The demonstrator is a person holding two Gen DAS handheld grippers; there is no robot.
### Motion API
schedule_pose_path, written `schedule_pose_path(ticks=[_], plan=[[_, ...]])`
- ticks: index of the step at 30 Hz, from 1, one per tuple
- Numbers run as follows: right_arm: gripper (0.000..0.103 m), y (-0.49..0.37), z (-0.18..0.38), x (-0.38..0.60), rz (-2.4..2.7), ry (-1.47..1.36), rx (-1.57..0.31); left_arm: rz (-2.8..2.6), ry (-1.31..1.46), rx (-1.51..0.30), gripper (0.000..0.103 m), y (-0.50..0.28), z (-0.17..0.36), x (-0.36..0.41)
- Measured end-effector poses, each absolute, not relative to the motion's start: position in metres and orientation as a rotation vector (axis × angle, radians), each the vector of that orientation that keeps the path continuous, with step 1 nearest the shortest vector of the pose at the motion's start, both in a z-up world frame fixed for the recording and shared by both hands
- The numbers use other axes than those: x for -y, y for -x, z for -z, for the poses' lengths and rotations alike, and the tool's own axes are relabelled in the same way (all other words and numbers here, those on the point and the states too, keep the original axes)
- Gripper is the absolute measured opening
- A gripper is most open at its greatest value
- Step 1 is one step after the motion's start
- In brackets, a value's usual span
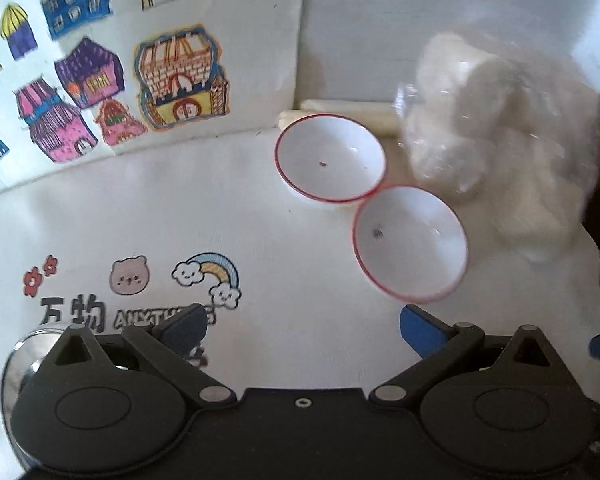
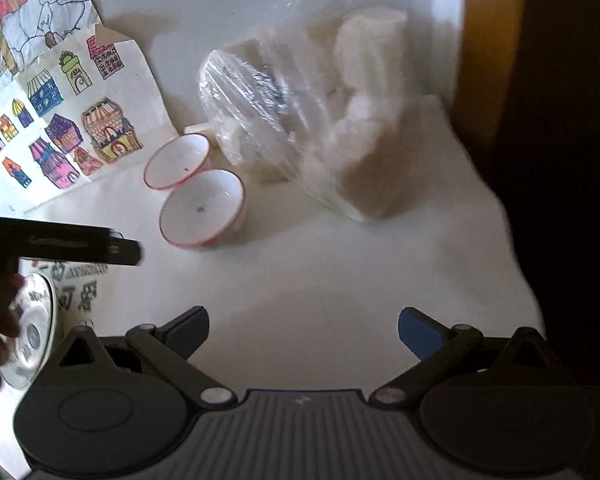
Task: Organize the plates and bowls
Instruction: 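Close the left gripper on a white bowl rim while the right gripper grips it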
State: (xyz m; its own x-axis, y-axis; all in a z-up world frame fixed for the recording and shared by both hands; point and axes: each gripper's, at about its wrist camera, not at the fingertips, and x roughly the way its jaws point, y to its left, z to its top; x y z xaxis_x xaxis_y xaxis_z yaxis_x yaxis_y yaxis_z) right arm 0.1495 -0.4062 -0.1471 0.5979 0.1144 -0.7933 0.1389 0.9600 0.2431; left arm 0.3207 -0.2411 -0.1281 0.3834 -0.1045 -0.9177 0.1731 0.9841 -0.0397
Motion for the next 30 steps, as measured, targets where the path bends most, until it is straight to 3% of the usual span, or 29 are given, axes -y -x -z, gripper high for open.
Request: schedule_pose_path(ticks=[11,15,19,26,30], plan=[[0.101,-0.223,0.166,0.416,-0.056,-0.39,-0.91,0.151,-0.093,-1.18,0.102,-0.358,0.146,0.256],[0.085,-0.236,0.175,0.419,-0.061,-0.445,-0.922,0.156,-0.125,-1.201,0.102,-0.366,0.153,0.263],[0.075,-0.238,0.182,0.422,-0.045,-0.524,-0.92,0.152,-0.185,-1.192,0.097,-0.369,0.159,0.27],[0.063,-0.246,0.185,0.411,-0.077,-0.516,-0.928,0.172,-0.133,-1.219,0.081,-0.373,0.165,0.269],[0.047,-0.252,0.187,0.405,-0.091,-0.507,-0.944,0.196,-0.031,-1.252,0.063,-0.376,0.167,0.264]])
